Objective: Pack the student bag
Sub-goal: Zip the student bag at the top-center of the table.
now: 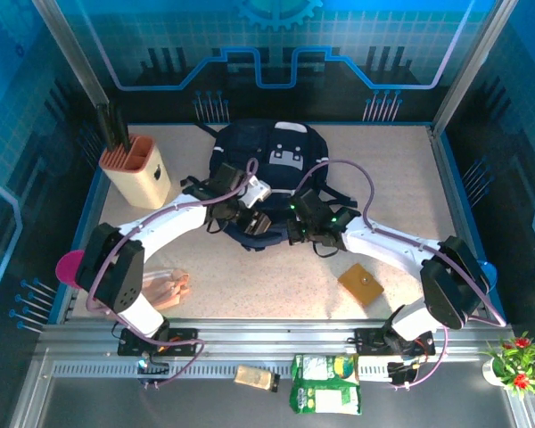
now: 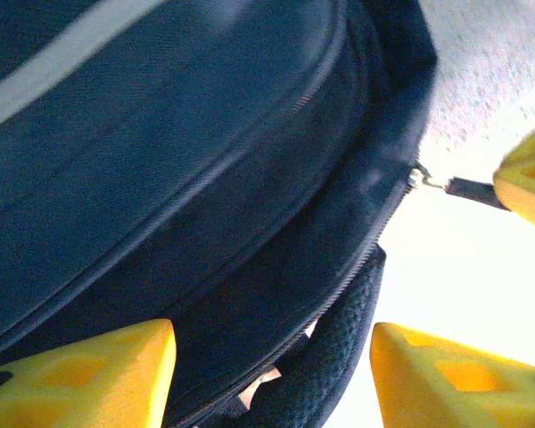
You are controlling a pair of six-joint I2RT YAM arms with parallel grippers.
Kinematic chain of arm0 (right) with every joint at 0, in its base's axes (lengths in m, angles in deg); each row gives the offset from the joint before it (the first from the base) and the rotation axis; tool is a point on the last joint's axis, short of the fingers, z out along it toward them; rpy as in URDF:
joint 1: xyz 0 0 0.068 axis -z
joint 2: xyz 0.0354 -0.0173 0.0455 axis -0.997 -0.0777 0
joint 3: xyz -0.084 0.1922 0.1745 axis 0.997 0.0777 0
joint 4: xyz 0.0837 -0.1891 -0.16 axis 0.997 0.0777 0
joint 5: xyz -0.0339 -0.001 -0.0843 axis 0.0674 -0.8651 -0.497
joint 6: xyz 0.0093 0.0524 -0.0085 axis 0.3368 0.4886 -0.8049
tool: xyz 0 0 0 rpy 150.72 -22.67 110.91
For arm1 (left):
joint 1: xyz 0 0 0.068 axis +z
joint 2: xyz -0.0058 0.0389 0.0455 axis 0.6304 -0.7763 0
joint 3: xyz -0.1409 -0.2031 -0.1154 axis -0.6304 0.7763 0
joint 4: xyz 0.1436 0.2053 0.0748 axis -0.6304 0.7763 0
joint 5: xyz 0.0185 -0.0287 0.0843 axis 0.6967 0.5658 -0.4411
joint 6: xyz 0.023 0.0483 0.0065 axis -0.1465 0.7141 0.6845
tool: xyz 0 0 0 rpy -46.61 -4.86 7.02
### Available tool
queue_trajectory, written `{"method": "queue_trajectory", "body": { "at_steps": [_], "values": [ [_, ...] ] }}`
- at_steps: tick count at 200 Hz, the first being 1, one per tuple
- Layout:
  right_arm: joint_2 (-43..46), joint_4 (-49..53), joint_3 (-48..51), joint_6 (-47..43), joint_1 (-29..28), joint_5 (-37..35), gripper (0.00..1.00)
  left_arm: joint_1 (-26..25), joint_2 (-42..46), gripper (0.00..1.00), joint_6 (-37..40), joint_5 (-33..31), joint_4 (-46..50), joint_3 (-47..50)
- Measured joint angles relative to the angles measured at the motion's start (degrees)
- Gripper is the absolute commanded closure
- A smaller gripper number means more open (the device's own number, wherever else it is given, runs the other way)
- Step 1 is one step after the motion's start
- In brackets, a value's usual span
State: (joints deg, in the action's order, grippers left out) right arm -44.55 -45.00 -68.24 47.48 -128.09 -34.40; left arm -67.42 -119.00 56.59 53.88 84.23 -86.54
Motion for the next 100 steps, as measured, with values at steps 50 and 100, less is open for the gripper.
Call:
{"method": "queue_trajectory", "body": {
  "at_steps": [50, 100],
  "values": [
    [0.1, -2.1, 2.3, 1.2, 0.9, 2.5, 1.0, -0.8, -6.0, 0.44, 11.5, 2.4, 1.2, -2.2],
    [0.1, -5.7, 5.2, 2.9, 3.2, 6.8, 0.94, -1.3, -8.9, 0.77, 16.5, -1.5, 1.2, -3.0]
  ]
}}
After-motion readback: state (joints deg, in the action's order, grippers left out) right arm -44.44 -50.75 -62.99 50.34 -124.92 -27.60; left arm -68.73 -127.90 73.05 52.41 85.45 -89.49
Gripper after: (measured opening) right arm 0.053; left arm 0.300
